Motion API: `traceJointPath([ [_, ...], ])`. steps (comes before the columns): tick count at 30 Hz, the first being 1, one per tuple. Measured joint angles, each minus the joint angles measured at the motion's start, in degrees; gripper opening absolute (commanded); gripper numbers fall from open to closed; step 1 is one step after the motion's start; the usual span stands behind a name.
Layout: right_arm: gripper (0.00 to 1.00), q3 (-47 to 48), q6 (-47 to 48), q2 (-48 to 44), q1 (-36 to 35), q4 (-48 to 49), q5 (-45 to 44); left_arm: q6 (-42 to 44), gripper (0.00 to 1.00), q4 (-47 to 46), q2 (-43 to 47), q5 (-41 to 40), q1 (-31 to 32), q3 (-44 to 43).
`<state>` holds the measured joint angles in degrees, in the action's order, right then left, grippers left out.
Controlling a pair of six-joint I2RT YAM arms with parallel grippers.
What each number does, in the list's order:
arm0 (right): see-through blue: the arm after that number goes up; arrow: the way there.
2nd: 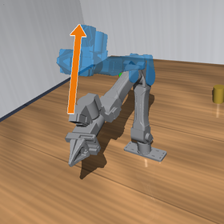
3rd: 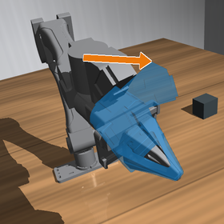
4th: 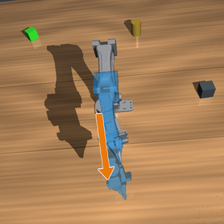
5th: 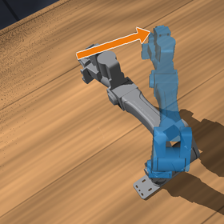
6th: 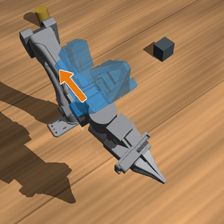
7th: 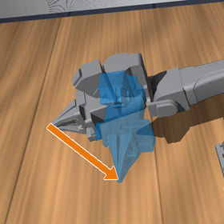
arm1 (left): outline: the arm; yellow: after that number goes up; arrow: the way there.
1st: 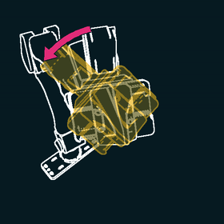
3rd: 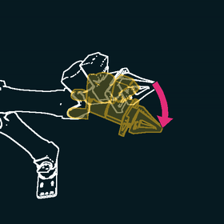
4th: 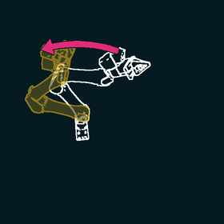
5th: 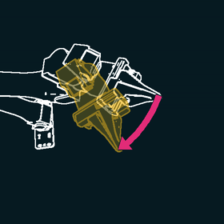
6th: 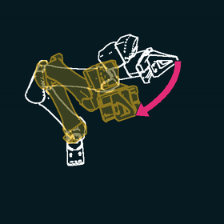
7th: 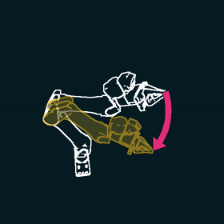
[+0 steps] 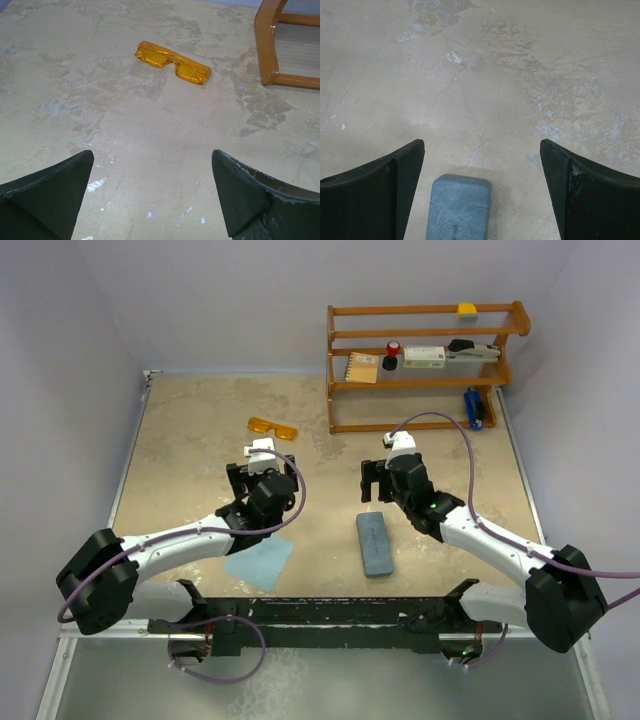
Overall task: Organize the sunglasses
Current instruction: Pick up the sunglasses case from the center of the board.
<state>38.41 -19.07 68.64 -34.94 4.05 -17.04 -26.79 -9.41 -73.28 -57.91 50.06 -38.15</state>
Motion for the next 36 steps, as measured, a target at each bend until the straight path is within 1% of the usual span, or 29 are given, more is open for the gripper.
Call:
traceJointPath([
  [10, 0.99, 0.0, 0.02, -0.02, 0.0, -0.92, -0.22, -0.09, 0.99, 1.97, -0.81, -2.14, 0.22, -2.08],
  [15, 0.99, 0.37, 0.09, -0.02, -0.33, -2.12, -3.15, 0.0, 0.99, 2.03, -0.7, -1.57, 0.26, -1.9],
  [18, 0.97, 1.05, 0.31, -0.02, -0.44, -3.34, -3.54, 0.44, 0.99, 0.13, 0.33, -0.72, 0.26, -0.04],
  [22, 0.91, 1.95, 0.5, -0.02, -0.81, -5.44, -2.67, 0.98, 1.0, -1.2, 2.47, -0.37, 0.26, 2.95],
  [26, 0.89, 3.21, 0.2, 0.0, -1.42, -8.63, 0.11, 0.98, 1.0, -1.29, 2.93, -0.39, 0.26, 3.34],
  [36, 0.91, 4.22, -4.87, 0.72, -9.57, -18.27, 3.26, 0.85, 1.0, -1.25, 4.92, -0.44, 0.26, 4.87],
])
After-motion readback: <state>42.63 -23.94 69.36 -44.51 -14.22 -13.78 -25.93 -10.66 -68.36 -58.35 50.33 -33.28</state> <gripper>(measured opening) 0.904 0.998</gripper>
